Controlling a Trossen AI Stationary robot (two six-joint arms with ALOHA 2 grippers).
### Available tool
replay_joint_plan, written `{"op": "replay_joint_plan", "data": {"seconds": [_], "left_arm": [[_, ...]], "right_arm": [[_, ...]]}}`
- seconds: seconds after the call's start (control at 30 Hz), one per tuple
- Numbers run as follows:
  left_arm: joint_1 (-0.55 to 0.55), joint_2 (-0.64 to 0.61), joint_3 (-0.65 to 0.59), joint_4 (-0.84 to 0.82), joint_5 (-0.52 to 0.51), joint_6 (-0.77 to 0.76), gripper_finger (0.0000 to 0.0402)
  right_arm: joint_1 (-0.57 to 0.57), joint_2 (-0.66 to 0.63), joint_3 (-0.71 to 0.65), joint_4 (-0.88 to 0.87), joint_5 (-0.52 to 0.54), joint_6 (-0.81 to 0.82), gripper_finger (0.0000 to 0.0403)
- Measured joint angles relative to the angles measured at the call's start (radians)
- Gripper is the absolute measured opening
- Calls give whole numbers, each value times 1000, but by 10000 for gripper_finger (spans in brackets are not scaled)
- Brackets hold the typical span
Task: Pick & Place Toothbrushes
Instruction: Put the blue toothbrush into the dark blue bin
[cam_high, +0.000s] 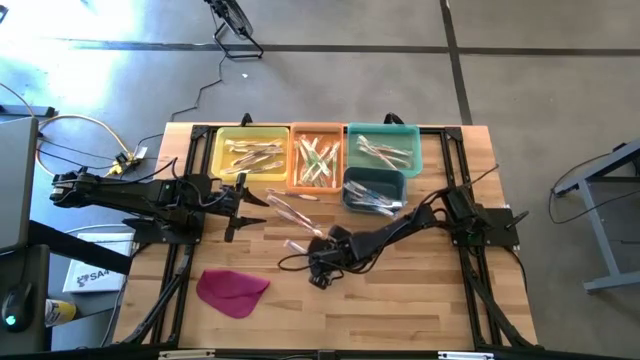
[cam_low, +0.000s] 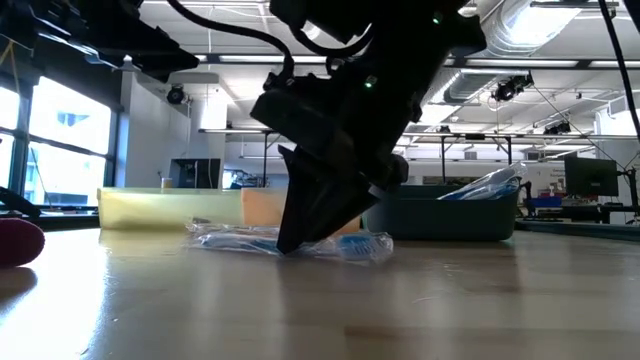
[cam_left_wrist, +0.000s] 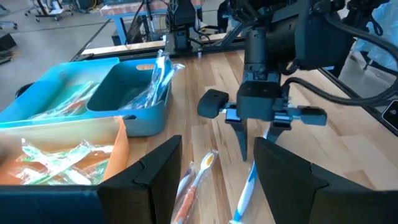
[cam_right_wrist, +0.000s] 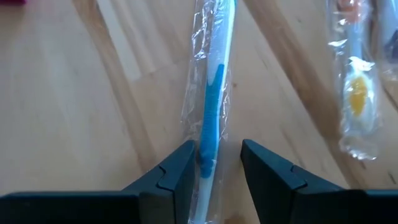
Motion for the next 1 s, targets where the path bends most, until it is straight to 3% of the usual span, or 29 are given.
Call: {"op": "replay_joint_plan", "data": {"seconds": [0.33,1.0], "left_arm": [[0,0,0,90,0,8,193],[0,0,0,72,-70,28,193]], "right_arm": [[-35,0,0,10,-45,10,128],[-78,-1,1,25,-61,11,128]]}}
